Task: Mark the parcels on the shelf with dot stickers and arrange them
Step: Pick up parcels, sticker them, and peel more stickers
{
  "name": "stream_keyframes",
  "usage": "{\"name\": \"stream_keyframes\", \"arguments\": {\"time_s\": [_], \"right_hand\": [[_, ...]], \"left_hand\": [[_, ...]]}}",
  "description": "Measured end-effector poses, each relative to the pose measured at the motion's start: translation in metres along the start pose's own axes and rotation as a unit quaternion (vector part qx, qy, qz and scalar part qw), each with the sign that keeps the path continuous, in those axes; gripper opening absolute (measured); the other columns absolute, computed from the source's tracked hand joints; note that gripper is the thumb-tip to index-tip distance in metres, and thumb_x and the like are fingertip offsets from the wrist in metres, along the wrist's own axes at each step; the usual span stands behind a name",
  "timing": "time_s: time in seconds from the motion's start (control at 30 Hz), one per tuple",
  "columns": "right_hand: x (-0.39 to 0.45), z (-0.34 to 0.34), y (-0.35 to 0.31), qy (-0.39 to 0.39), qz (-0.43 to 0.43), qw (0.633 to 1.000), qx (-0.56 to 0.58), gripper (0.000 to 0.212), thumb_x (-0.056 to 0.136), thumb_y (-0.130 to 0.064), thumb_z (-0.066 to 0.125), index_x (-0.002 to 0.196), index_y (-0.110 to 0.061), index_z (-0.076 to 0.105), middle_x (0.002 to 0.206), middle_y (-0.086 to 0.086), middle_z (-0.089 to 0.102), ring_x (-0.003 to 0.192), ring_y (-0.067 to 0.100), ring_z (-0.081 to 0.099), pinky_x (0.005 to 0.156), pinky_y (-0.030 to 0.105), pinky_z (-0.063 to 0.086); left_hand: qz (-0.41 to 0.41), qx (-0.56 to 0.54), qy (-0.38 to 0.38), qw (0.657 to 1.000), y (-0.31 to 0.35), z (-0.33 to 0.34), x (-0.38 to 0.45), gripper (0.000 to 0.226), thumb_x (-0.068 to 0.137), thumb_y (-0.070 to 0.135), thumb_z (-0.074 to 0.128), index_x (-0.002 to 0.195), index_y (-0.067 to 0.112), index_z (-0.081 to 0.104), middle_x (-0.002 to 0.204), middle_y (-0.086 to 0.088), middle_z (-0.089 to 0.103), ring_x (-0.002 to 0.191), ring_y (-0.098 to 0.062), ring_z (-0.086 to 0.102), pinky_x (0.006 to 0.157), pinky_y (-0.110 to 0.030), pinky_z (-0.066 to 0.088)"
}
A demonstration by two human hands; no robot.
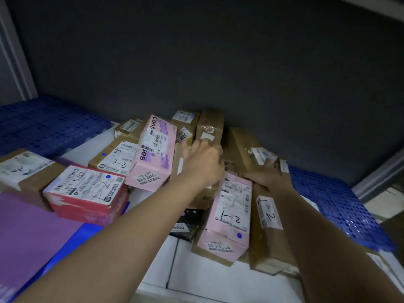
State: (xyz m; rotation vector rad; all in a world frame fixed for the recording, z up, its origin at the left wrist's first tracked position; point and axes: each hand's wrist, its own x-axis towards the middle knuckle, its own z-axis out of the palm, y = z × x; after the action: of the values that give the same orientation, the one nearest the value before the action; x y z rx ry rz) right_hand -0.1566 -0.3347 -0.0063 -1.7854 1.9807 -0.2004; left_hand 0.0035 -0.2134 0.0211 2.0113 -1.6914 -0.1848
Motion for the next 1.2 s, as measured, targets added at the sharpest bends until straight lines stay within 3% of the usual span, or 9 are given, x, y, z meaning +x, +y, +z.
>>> {"name": "stream_keyframes", "arguments": {"time_s": [0.3, 0.43, 0.53, 0.7, 0.83, 0.9, 1.0, 1.13, 1.2], "right_hand": [[-0.02, -0.027, -0.011, 0.199, -0.074, 0.976, 0.051, 0.094, 0.07, -0.044, 0.074, 0.142, -0.008, 0.027, 0.141, 0.016, 0.034, 0.131, 0.037, 0.031, 0.101, 0.05, 0.035], [-0.071, -0.034, -0.005, 0.281, -0.17, 0.94, 0.092, 0.094, 0.067, -0.046, 0.073, 0.142, -0.014, 0.027, 0.137, 0.011, 0.037, 0.126, 0.034, 0.034, 0.1, 0.051, 0.038], [-0.118, -0.033, 0.007, 0.296, -0.247, 0.916, 0.109, 0.092, 0.065, -0.048, 0.072, 0.141, -0.02, 0.028, 0.133, 0.006, 0.04, 0.122, 0.027, 0.036, 0.098, 0.047, 0.039], [-0.192, -0.021, 0.02, 0.241, -0.344, 0.893, 0.159, 0.091, 0.066, -0.049, 0.076, 0.141, -0.03, 0.028, 0.127, -0.007, 0.036, 0.116, 0.007, 0.033, 0.093, 0.029, 0.035], [-0.234, -0.013, 0.022, 0.098, -0.341, 0.879, 0.317, 0.082, 0.073, -0.061, 0.065, 0.141, -0.034, 0.029, 0.131, -0.012, 0.036, 0.116, 0.0, 0.041, 0.083, 0.013, 0.037], [-0.243, -0.016, 0.019, -0.017, -0.275, 0.873, 0.401, 0.082, 0.071, -0.064, 0.058, 0.143, -0.031, 0.033, 0.136, -0.008, 0.042, 0.119, 0.007, 0.048, 0.079, 0.016, 0.043], [-0.253, -0.015, 0.015, -0.196, -0.226, 0.835, 0.461, 0.07, 0.071, -0.056, 0.067, 0.133, -0.028, 0.05, 0.127, -0.003, 0.061, 0.109, 0.013, 0.063, 0.087, 0.037, 0.054], [-0.274, -0.004, 0.007, -0.12, -0.282, 0.849, 0.43, 0.041, 0.082, -0.036, 0.072, 0.119, -0.028, 0.058, 0.111, -0.01, 0.065, 0.093, 0.002, 0.066, 0.075, 0.025, 0.057], [-0.284, -0.001, 0.007, -0.073, -0.324, 0.852, 0.405, 0.043, 0.081, -0.033, 0.074, 0.12, -0.031, 0.054, 0.109, -0.017, 0.059, 0.098, -0.005, 0.06, 0.073, 0.019, 0.055]], "left_hand": [[-0.001, -0.051, 0.009, 0.999, 0.015, 0.005, -0.004, 0.034, 0.093, 0.02, 0.045, 0.126, 0.023, 0.054, 0.137, -0.004, 0.044, 0.132, -0.026, 0.031, 0.112, -0.043, 0.02], [-0.031, -0.167, 0.016, 0.985, 0.031, -0.014, -0.019, 0.033, 0.098, 0.025, 0.042, 0.128, 0.018, 0.054, 0.134, -0.007, 0.049, 0.124, -0.026, 0.043, 0.099, -0.036, 0.039], [-0.063, -0.275, 0.014, 0.959, 0.043, -0.036, -0.036, 0.041, 0.1, 0.039, 0.038, 0.132, 0.014, 0.049, 0.13, -0.005, 0.054, 0.118, -0.021, 0.05, 0.089, -0.028, 0.037], [-0.124, -0.473, -0.031, 0.872, 0.04, -0.064, -0.076, 0.081, 0.083, 0.066, 0.052, 0.144, 0.018, 0.032, 0.137, 0.003, 0.052, 0.121, -0.02, 0.052, 0.104, -0.043, 0.042], [-0.154, -0.571, -0.022, 0.806, 0.023, -0.078, -0.116, 0.062, 0.085, 0.053, 0.06, 0.134, 0.02, 0.042, 0.12, -0.001, 0.064, 0.108, -0.02, 0.062, 0.092, -0.044, 0.052], [-0.148, -0.596, -0.034, 0.788, 0.014, -0.085, -0.136, 0.045, 0.089, 0.047, 0.057, 0.125, 0.021, 0.048, 0.112, -0.003, 0.068, 0.1, -0.02, 0.066, 0.08, -0.038, 0.057], [-0.141, -0.629, -0.036, 0.764, 0.001, -0.094, -0.164, 0.028, 0.092, 0.04, 0.055, 0.113, 0.023, 0.054, 0.103, -0.001, 0.071, 0.094, -0.017, 0.069, 0.075, -0.035, 0.058], [-0.159, -0.624, 0.005, 0.765, -0.014, -0.102, -0.186, 0.043, 0.092, 0.037, 0.057, 0.131, 0.023, 0.045, 0.122, -0.003, 0.063, 0.106, -0.021, 0.064, 0.067, -0.029, 0.058], [-0.168, -0.627, 0.038, 0.76, -0.018, -0.107, -0.194, 0.05, 0.091, 0.037, 0.06, 0.135, 0.024, 0.04, 0.127, -0.002, 0.059, 0.108, -0.021, 0.062, 0.061, -0.026, 0.057]]}}
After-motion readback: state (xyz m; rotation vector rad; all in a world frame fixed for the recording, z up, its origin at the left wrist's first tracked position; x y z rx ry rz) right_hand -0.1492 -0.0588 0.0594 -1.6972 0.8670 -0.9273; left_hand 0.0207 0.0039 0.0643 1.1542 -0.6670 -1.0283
